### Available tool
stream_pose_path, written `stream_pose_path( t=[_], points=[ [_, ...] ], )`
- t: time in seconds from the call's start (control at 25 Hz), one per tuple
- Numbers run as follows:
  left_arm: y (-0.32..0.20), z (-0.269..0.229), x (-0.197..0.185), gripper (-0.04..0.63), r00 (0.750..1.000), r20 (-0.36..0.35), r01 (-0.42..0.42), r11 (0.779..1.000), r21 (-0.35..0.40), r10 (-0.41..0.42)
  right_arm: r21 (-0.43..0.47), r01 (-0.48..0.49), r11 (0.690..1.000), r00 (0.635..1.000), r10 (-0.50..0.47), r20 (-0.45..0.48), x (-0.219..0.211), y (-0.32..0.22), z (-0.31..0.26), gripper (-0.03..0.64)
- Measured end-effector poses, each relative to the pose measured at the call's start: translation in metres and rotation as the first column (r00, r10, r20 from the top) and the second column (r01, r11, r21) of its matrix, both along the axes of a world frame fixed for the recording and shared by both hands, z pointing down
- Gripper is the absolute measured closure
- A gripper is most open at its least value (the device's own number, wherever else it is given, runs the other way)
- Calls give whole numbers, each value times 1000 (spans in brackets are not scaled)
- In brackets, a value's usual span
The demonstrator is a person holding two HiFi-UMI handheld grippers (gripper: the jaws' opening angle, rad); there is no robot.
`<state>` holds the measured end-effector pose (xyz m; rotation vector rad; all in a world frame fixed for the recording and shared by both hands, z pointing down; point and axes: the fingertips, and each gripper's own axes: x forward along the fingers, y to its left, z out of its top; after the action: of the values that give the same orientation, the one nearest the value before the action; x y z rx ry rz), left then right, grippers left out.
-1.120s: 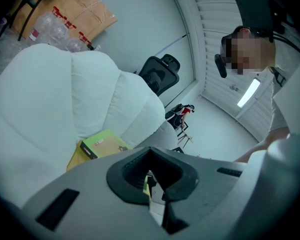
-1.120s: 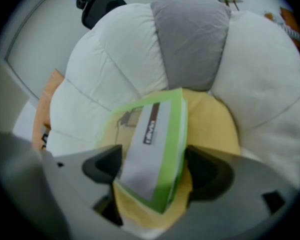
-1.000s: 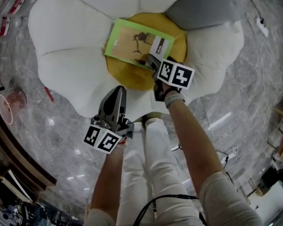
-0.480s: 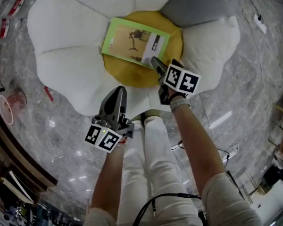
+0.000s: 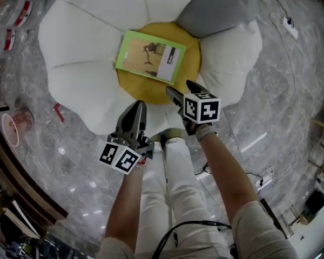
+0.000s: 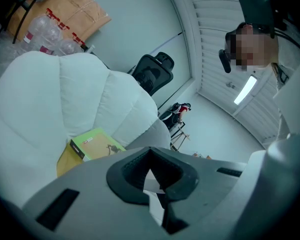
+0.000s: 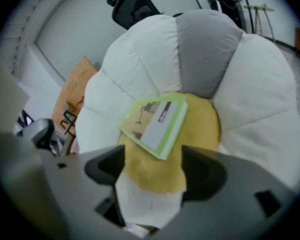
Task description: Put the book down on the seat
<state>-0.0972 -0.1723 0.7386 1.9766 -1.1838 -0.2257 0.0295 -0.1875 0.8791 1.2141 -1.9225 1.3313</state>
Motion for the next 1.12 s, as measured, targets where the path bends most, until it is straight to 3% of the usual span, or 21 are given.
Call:
stream_pose_path(
  t=[0.12,0.24,0.36,0.52,0.76,1.12],
  points=[
    [-4,-11,3,574,1000,2,2,1000,13,-2,53,80,995,996,-78,-32,-4,4,-19,341],
    [-4,-22,5,574,1000,6,-6,1000,19,6,124,181,976,979,-166,-122,-8,5,-43,489],
    [0,-29,7,574,999,23,-34,999,12,34,193,210,959,975,-190,-118,-18,2,-72,582],
    [6,-37,4,574,997,49,-57,998,2,57,266,192,945,981,-189,-35,-30,-3,-108,601],
    [9,-50,-7,574,995,72,-65,998,9,64,327,251,911,965,-263,-7,-46,-4,-148,601],
    [-3,-86,-23,574,995,95,-31,999,40,27,368,155,917,970,-212,118,-56,13,-206,603]
  ],
)
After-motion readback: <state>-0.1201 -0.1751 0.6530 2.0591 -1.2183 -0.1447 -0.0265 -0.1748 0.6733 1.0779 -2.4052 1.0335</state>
